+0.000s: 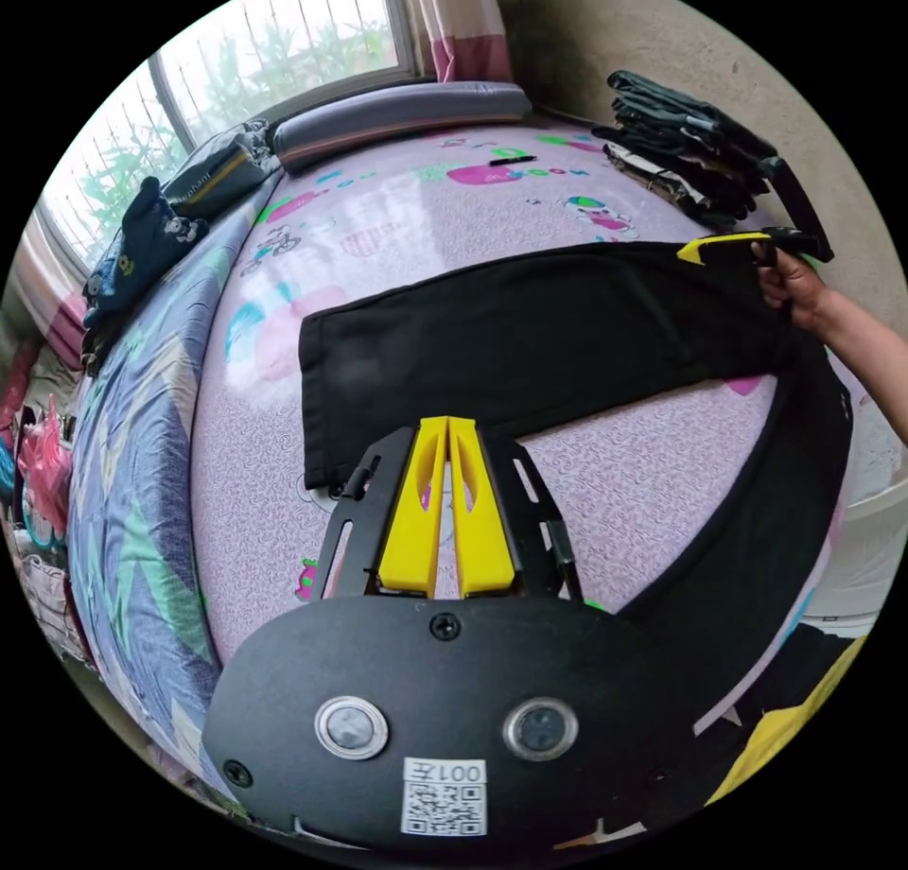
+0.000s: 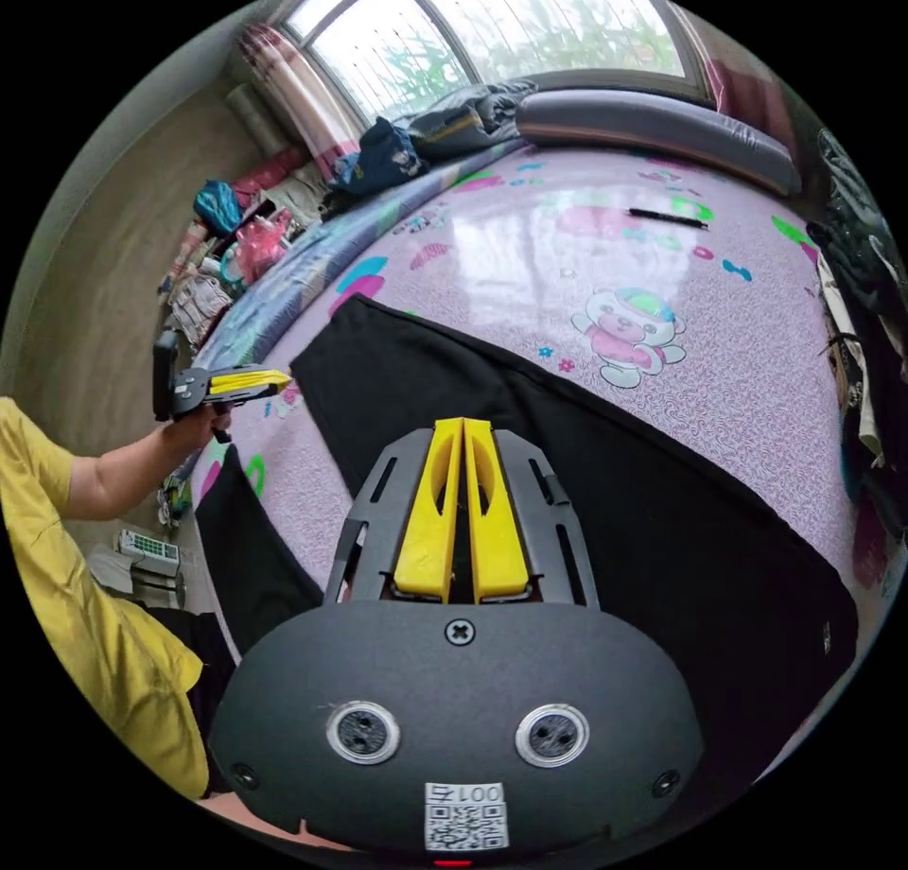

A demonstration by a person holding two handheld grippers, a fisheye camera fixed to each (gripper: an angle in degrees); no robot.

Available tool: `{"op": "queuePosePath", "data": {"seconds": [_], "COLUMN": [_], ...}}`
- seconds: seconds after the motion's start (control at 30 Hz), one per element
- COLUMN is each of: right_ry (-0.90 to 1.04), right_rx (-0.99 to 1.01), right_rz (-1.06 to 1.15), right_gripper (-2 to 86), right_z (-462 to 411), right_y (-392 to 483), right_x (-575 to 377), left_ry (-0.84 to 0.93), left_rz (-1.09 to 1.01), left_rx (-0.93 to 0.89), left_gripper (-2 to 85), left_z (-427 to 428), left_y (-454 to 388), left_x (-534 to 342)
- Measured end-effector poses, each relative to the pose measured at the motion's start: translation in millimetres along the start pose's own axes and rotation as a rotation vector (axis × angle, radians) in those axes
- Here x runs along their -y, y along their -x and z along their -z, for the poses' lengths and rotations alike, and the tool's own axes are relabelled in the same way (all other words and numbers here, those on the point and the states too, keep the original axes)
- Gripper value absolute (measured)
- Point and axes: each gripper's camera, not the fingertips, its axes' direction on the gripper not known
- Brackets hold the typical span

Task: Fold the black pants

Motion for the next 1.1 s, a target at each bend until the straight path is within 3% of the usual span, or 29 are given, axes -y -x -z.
{"op": "queuePosePath", "data": {"seconds": [0.2, 0.53, 0.67, 0.87, 1.0, 1.1], "right_ry": [-0.056, 0.053, 0.148, 0.36, 0.311, 0.12], "right_rx": [-0.103, -0.517, -0.5, -0.444, -0.424, -0.364], "right_rz": [-0.106, -0.538, -0.668, -0.669, -0.654, -0.524], "right_gripper": [0.0, 0.0, 0.0, 0.0, 0.1, 0.3], "right_z": [97.8, 203.7, 196.4, 171.8, 187.3, 215.9], "right_y": [8.6, -48.9, -84.7, -108.3, -111.9, -109.6], "right_x": [-68.6, -203.9, -242.5, -269.3, -267.2, -242.2], "left_ry": [-0.034, 0.081, 0.117, 0.217, 0.213, 0.172], "left_rz": [-0.036, -0.127, -0.106, -0.091, -0.098, -0.142], "left_rx": [-0.161, -0.347, -0.437, -0.479, -0.461, -0.413], "left_gripper": [-1.5, -1.4, -1.5, -1.4, -1.4, -1.5], "left_z": [73.2, 106.9, 102.6, 99.1, 110.6, 120.3], "left_y": [-10.3, -83.6, -102.5, -127.0, -133.7, -124.0], "left_x": [-44.8, -67.2, -42.6, -10.8, 15.8, 49.0]}}
